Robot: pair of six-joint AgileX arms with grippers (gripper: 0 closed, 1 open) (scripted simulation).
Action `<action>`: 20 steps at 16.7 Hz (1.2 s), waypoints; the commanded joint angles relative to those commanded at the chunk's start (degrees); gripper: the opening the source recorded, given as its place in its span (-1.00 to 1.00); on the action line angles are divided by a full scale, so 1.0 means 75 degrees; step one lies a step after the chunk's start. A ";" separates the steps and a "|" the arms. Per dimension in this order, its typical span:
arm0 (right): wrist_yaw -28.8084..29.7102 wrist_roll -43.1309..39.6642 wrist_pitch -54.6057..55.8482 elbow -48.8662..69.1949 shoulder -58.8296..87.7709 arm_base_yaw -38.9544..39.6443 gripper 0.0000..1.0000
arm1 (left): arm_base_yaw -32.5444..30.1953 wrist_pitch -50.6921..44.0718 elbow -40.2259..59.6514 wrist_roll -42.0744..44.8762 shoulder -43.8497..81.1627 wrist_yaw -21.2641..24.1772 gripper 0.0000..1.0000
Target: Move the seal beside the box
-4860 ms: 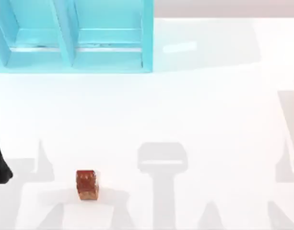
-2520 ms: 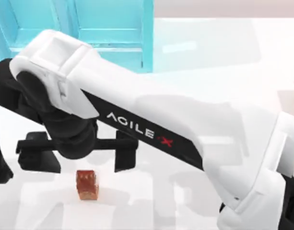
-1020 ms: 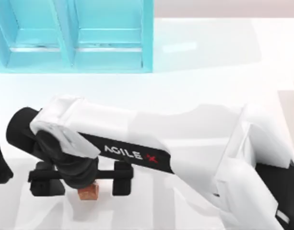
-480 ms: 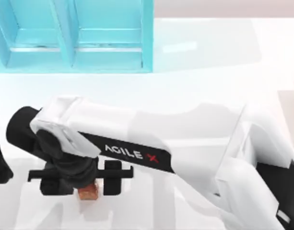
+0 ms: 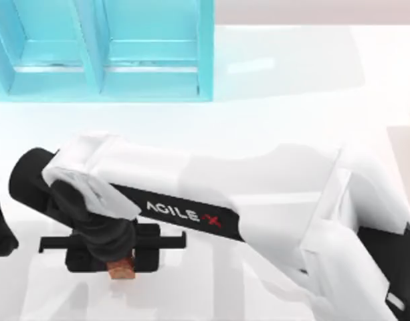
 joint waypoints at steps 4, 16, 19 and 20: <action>0.0000 0.0000 0.0000 0.0000 0.0000 0.0000 -1.00 | 0.0000 0.0000 0.0000 0.0000 0.0000 0.0000 1.00; -0.0002 0.0007 -0.1472 0.1452 -0.0023 0.0020 -1.00 | 0.0000 0.0000 0.0000 0.0000 0.0000 0.0000 1.00; -0.0003 0.0004 -0.1488 0.1462 -0.0020 0.0021 -1.00 | 0.0000 0.0000 0.0000 0.0000 0.0000 0.0000 1.00; -0.0006 0.0017 -0.1466 0.1450 -0.0009 -0.0006 -1.00 | 0.0000 0.0000 0.0000 0.0000 0.0000 0.0000 1.00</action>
